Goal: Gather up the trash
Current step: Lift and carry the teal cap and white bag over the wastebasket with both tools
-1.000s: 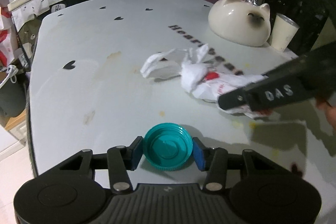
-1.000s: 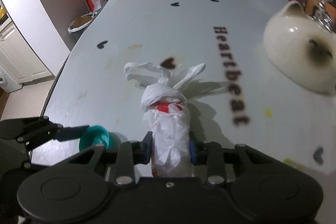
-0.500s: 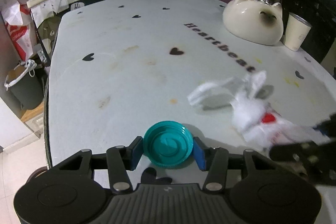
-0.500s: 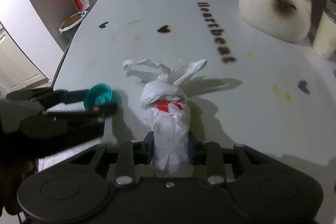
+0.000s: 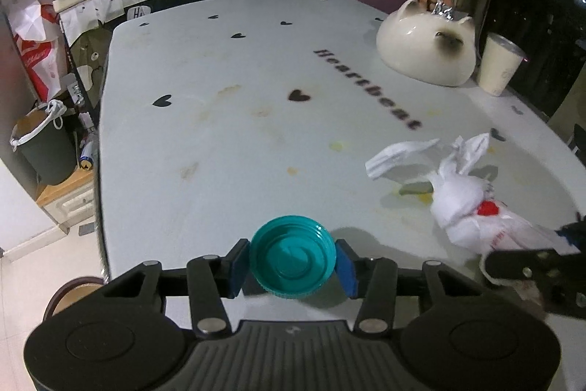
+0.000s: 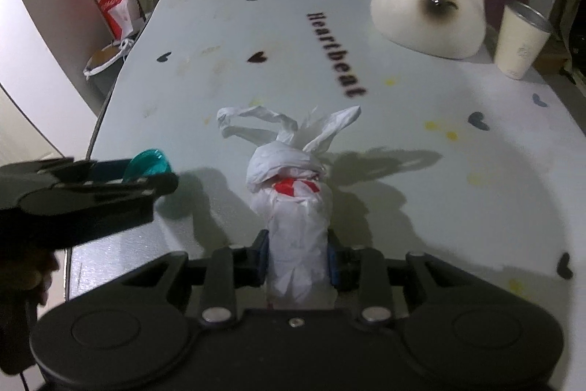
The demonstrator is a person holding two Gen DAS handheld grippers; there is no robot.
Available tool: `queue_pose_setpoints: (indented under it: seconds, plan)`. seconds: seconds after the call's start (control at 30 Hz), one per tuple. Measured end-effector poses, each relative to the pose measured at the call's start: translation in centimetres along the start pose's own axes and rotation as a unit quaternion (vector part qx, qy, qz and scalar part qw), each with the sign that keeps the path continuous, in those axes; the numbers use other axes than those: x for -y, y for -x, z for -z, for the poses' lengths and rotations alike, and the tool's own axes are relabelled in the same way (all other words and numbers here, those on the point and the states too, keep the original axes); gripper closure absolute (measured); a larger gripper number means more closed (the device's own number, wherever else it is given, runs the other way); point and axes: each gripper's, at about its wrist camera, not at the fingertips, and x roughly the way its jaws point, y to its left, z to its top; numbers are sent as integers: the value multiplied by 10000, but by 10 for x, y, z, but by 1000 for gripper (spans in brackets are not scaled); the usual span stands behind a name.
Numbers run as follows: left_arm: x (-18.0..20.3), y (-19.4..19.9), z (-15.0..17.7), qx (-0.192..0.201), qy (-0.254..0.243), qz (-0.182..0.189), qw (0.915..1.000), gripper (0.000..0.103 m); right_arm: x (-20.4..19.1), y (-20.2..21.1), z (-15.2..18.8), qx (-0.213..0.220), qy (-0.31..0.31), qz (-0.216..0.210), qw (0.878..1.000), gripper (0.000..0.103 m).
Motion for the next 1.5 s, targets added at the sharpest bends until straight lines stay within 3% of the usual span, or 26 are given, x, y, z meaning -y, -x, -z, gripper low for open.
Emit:
queue_pose_setpoints:
  seconds: [0.53, 0.9, 1.2, 1.5]
  plan:
    - [-17, 105, 31, 208, 717, -88, 9972, 53, -24, 61, 20, 490, 156, -72, 9987, 72]
    - [-41, 147, 58, 362, 1146, -231, 9925, 53, -56, 87, 32, 651, 350, -170, 9971, 72]
    - [-100, 151, 65, 313, 1271, -272, 9910, 53, -108, 76, 31, 605, 240, -199, 9977, 72]
    - [-189, 141, 63, 170, 1261, -210, 9917, 53, -184, 45, 18, 431, 143, -123, 9989, 72]
